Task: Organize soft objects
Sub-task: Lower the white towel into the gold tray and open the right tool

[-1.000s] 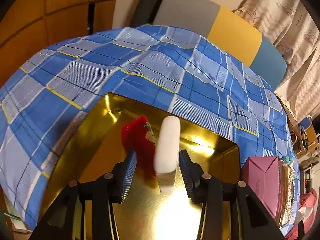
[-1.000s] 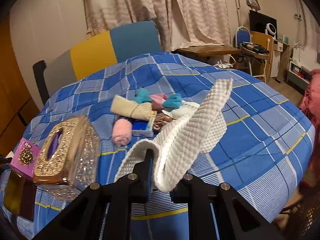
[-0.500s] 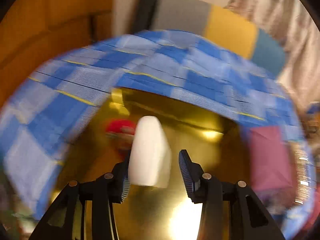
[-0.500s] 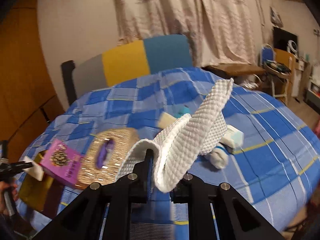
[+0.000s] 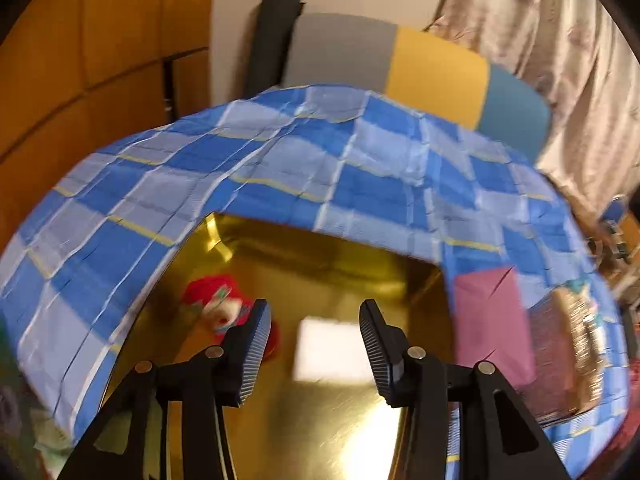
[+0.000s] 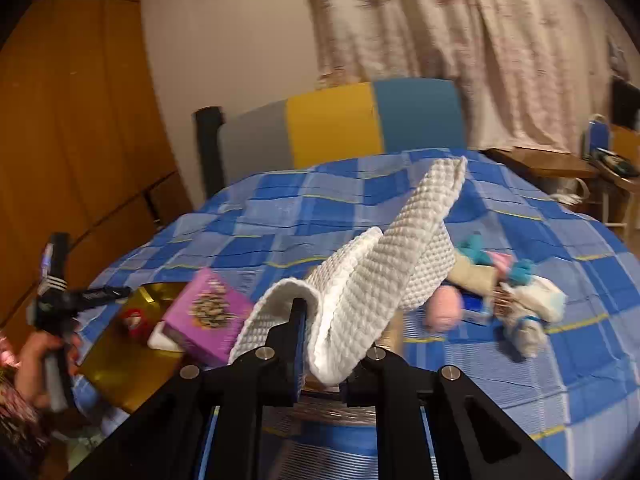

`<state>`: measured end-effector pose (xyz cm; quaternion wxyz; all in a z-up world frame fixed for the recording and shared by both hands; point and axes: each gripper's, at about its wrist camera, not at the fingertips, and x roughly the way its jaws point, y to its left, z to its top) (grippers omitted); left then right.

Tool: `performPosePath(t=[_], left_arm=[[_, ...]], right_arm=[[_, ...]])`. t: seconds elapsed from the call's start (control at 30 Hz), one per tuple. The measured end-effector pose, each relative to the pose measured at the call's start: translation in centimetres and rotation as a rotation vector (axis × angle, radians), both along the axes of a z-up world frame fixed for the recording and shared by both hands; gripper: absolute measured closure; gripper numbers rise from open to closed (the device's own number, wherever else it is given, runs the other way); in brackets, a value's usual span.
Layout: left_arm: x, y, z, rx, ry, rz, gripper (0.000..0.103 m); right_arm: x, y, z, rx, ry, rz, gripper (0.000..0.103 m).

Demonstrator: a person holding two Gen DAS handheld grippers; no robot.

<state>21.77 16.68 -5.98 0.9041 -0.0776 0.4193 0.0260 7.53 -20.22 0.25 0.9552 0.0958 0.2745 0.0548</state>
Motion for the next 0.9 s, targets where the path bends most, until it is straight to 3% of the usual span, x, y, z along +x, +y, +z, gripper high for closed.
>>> performPosePath(t=[0.27,0.43,0.7,0.83,0.9], left_arm=[[-3.0,-2.3,-4.7,-0.004,0.107,-0.035,0.056],[-5.0,-3.3,-5.8,-0.044,0.127,-0.031,0.056],[-6.4,-5.1,-7.0,-0.010,0.147,-0.056,0.057],[-6.7,-5.2,-7.5,-0.008,0.161,-0.070,0.057],[-6.6,-5.0,-7.6,-0.007,0.160,-0.071,0.057]], right_arm=[[3.0,7.9,0.9,0.017,-0.002,0.230,0.090],[7.0,13.4,1.0,0.039,0.045,0.366,0.090],[14.9,23.8,0.6,0.023,0.144,0.560,0.090],[18.9,27.8,-1.9,-0.005,0.269,0.629,0.089],[20.1,29.1,-3.8,-0.028,0.338,0.649,0.082]])
